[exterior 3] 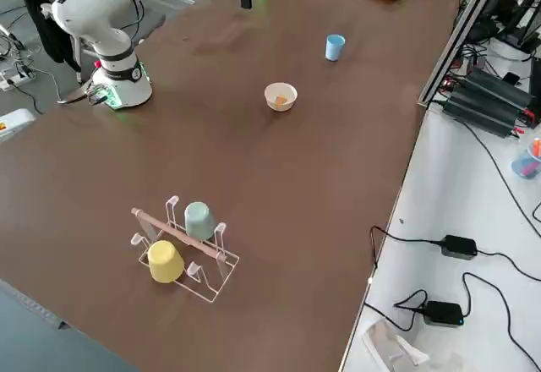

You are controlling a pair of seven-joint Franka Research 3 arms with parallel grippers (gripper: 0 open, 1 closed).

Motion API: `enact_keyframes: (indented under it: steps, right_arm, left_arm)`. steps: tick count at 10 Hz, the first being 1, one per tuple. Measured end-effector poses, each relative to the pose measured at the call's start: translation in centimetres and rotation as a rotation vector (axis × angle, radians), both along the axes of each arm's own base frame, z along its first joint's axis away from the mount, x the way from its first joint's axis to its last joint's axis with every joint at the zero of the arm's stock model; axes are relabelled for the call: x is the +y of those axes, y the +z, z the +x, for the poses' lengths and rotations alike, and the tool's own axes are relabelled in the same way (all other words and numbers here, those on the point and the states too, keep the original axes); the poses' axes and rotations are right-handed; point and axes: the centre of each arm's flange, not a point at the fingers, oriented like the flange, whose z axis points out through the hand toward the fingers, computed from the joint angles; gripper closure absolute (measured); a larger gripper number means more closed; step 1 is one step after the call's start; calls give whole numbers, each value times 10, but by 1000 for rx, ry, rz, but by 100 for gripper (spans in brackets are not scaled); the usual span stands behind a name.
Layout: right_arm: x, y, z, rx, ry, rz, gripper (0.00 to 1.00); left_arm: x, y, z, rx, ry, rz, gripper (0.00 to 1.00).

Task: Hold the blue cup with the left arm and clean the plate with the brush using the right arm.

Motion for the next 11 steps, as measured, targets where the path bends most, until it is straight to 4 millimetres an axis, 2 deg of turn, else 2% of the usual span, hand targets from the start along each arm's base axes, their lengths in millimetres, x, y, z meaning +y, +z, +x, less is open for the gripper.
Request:
enact_keyframes:
  steps: [2, 6, 11]
  right_arm:
    - [1, -9, 1, 39, 1, 2, 0]
    - [14, -35, 8, 96, 26, 5, 0]
    - [15, -35, 8, 96, 26, 5, 0]
  left_arm:
    - [-1, 0, 0, 1, -2, 0, 0]
    - [0, -1, 0, 3, 0, 0, 0]
    - [2, -5, 2, 8, 3, 0, 0]
